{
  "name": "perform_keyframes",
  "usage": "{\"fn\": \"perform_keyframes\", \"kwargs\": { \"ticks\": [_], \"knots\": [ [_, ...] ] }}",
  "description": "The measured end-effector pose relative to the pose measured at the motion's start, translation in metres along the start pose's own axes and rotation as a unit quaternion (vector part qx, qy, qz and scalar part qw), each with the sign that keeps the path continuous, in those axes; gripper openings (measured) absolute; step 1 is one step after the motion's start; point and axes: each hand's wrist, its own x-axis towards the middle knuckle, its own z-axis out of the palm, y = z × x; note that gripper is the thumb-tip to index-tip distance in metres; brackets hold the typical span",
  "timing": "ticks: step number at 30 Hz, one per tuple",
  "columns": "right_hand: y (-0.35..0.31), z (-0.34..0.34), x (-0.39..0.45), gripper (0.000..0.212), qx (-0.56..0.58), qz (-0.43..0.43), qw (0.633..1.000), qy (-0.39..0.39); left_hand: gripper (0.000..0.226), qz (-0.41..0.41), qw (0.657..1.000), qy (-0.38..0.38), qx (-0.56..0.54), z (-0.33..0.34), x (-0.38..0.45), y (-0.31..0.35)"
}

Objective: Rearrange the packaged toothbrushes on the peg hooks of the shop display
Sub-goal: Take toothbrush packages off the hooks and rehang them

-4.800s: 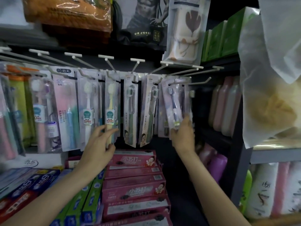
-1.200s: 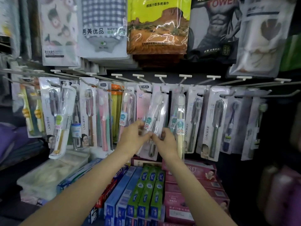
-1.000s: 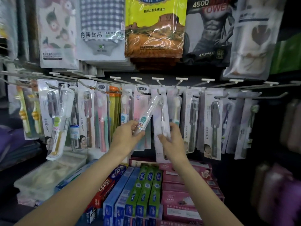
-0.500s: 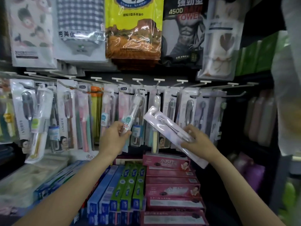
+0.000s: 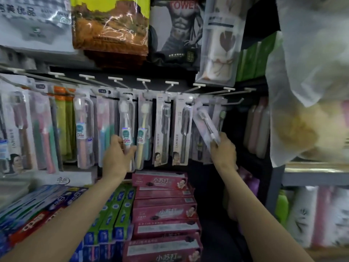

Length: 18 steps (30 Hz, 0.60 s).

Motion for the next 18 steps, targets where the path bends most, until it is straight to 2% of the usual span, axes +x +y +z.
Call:
{"fn": "perform_keyframes", "kwargs": {
  "ticks": [3,9,14,18],
  "knots": [
    [-0.012,0.000,0.016,0.025,-0.007,-0.008,1.000,0.010,0.027,0.006,1.000,-0.004,0.006,-0.004,0.003,-0.006],
    [-0.015,0.013,0.013,0.028,0.085,0.049,0.995,-0.033,0.027,0.027,0.999,-0.009,0.029,-0.012,0.009,-0.015],
    [-0.009,0.011,0.010,0.031,0.192,0.120,0.974,-0.027,0.030,0.038,0.999,-0.010,0.024,-0.014,0.011,-0.020],
    [-0.002,0.012,0.012,0.033,0.241,0.160,0.956,-0.051,0.030,0.025,0.999,-0.014,0.029,-0.015,0.010,-0.016]
  ]
}}
